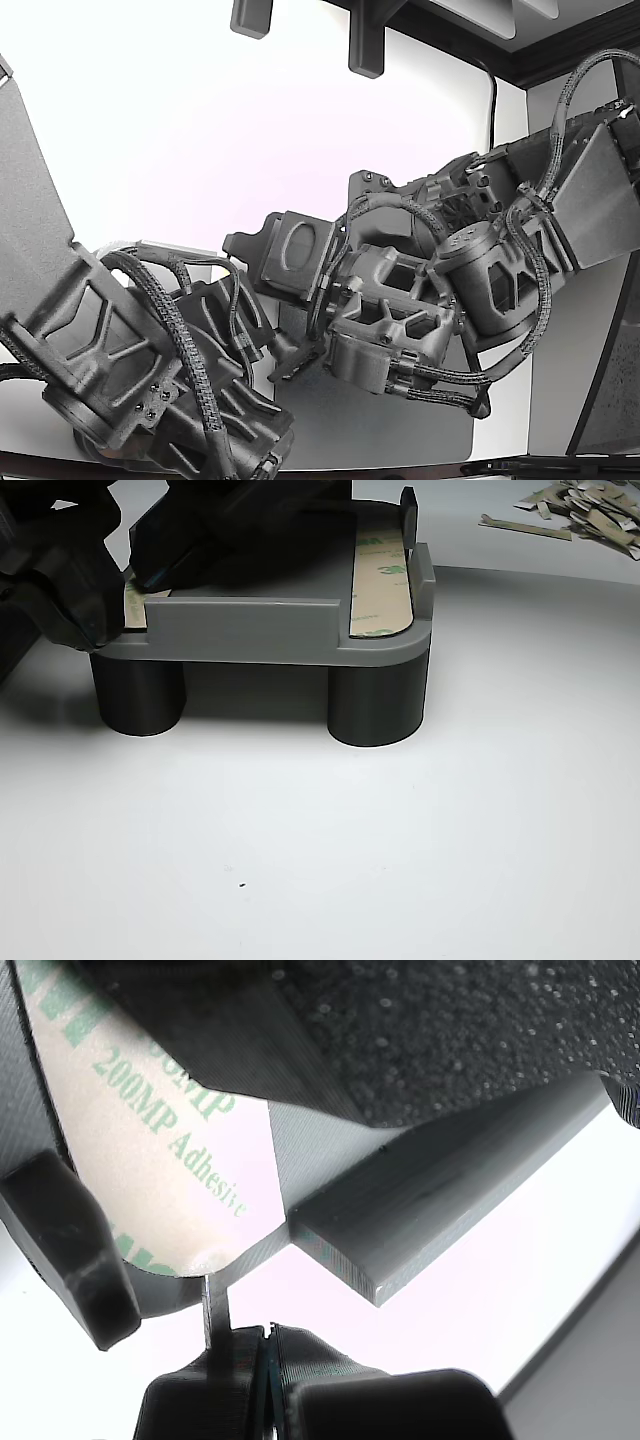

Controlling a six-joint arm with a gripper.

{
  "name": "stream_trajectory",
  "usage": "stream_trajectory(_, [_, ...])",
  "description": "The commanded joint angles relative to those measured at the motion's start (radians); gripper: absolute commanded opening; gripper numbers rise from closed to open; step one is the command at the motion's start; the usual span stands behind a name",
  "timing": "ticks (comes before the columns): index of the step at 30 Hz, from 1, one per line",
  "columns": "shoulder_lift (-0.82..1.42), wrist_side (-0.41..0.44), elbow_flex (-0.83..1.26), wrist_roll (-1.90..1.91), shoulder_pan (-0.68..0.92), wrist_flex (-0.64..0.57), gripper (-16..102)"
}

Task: Peel off protective film from adhesive tape.

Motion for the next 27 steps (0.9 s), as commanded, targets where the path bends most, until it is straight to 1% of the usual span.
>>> stream_trajectory(1, [0.029,-0.005,-0.029,0.002,-0.003,-0.008,-11])
stream_trajectory(19, [0.037,-0.014,-0.021,0.009,0.0,-0.008,-11])
stream_trajectory(27, [0.035,-0.002,-0.012,0.003,0.002,-0.023,-11])
